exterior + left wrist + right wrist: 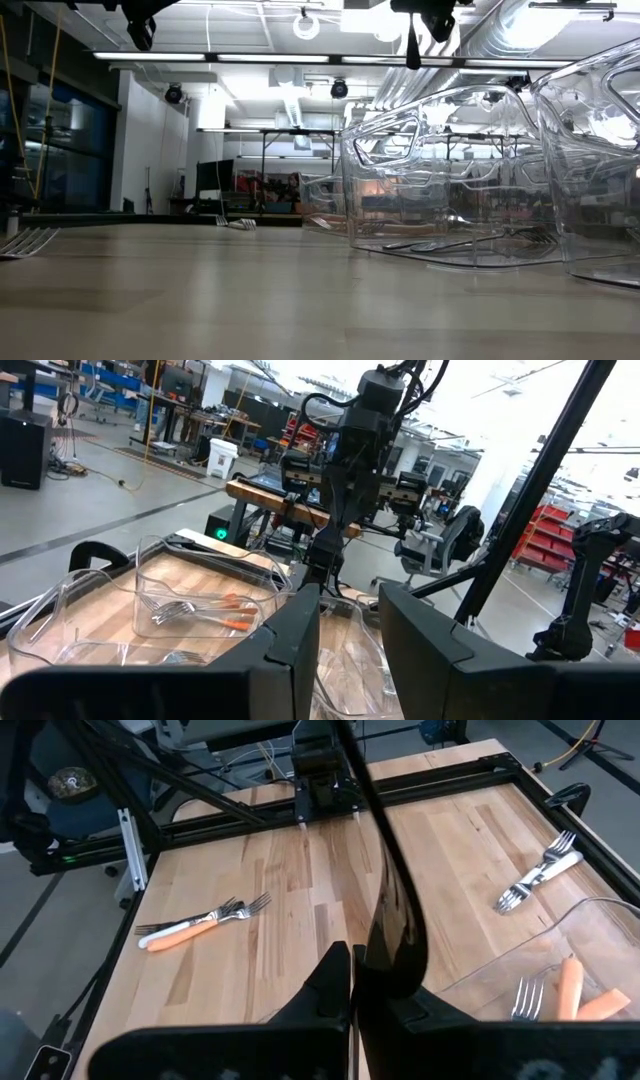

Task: Sort silverware by color (type)
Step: Move the black fork from the top

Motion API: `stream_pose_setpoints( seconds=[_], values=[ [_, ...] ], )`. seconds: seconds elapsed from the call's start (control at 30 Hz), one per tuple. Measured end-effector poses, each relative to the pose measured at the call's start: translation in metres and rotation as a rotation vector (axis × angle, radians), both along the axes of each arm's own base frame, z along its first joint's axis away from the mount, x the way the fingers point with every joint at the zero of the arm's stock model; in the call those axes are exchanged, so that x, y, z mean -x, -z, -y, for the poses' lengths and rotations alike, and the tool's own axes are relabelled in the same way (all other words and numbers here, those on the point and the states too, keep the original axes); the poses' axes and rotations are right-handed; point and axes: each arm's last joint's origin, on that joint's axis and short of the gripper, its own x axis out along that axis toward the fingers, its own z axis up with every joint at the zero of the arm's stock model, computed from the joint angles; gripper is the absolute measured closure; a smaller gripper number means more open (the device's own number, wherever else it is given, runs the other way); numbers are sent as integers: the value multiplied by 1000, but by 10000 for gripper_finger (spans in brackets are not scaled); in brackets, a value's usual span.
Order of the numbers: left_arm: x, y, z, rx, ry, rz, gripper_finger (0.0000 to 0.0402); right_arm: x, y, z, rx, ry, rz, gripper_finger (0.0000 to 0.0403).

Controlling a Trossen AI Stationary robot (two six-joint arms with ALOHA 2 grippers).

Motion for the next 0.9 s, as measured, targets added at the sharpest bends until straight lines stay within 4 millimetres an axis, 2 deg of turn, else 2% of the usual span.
stream_pose_setpoints(
  seconds=[0.4,0.57,0.7,0.9],
  values=[
    [0,0,0,0,0,0,307,0,-1,-2,-10,-42,9,403],
    [0,0,0,0,0,0,307,-2,-5,-17,-4,-149,52,403],
    [0,0,0,0,0,0,307,-2,-11,-29,-2,-189,-25,403],
    [0,0,0,-7,-4,-6,307,-8,-11,-41,67,-244,-267,403]
  ],
)
